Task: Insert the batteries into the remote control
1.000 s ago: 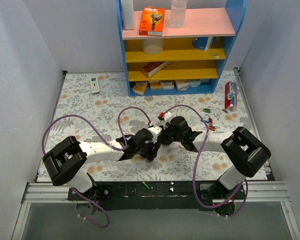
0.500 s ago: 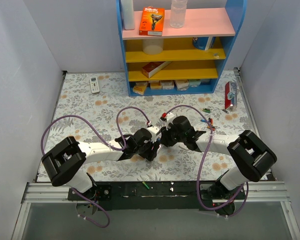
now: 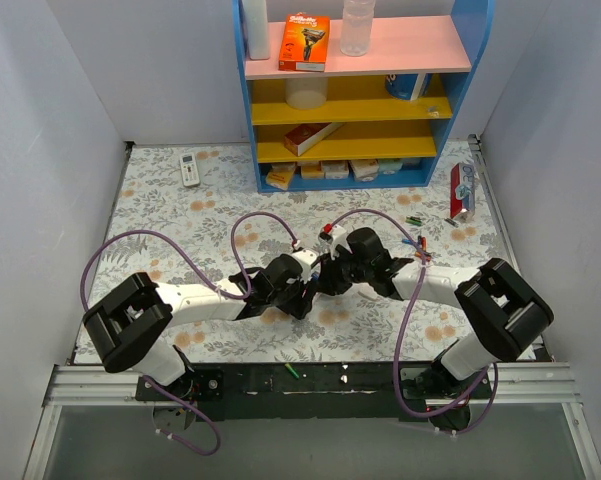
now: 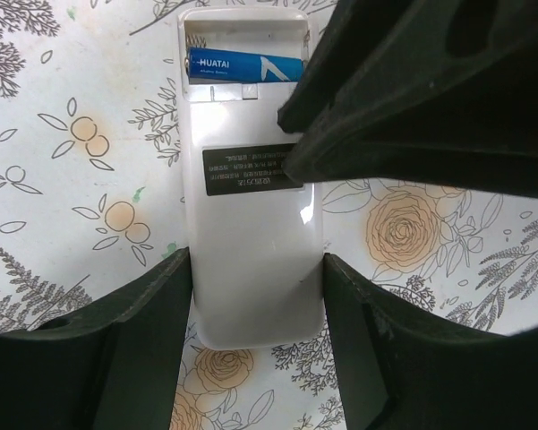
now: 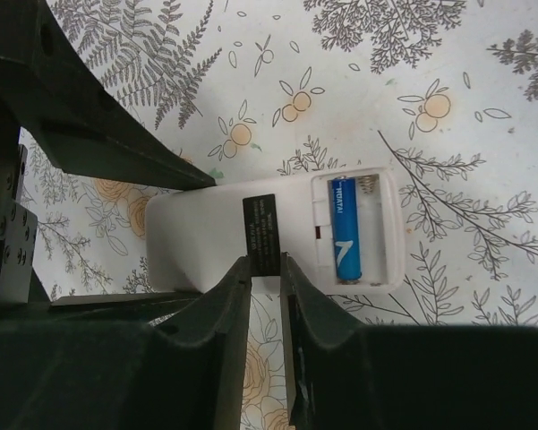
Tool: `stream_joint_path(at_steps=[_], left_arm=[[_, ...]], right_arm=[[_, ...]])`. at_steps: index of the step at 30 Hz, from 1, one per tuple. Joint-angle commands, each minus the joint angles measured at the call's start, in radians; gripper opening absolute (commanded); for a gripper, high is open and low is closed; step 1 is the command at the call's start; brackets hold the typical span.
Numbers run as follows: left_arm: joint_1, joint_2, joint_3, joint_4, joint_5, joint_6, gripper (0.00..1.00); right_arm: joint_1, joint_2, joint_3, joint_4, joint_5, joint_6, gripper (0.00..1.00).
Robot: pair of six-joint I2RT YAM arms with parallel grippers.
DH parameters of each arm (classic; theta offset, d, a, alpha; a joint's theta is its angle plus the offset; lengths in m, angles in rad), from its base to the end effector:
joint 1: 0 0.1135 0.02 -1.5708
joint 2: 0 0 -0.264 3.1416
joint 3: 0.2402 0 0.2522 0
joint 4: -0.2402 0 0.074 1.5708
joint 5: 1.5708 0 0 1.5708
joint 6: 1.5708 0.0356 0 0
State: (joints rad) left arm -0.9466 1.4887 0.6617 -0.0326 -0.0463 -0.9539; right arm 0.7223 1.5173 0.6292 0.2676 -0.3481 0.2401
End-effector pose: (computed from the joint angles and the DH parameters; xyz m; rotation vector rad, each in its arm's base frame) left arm 0.1649 -0.2261 0.1540 -0.0317 2.5918 -0.7483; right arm 0.2129 0.2037 0.1624 -0.7488 2.1769 0.9033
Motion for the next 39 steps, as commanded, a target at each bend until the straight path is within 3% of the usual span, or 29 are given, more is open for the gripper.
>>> stream_joint_path(at_steps=[1,13,24,39], left_arm=[[0.016,-0.022,-0.007,0.014,-0.032,0.007,0.34],[0.016,-0.027,-0.011,0.020,-0.015,0.014,0.34],[0.016,-0.034,-0.014,0.022,-0.007,0.015,0.34],[0.016,-0.033,-0.016,0.026,0.003,0.020,0.35]], right_arm=[[0.005,0.033,0.047,0.004,-0.046,0.028,0.25],[-0.040,-0.017,0.018,0.104,0.101,0.027,0.23],[-0.052,0.084,0.064,0.157,-0.008,0.010,0.24],[-0.054,0.133,0.106,0.168,0.020,0.015,0.22]])
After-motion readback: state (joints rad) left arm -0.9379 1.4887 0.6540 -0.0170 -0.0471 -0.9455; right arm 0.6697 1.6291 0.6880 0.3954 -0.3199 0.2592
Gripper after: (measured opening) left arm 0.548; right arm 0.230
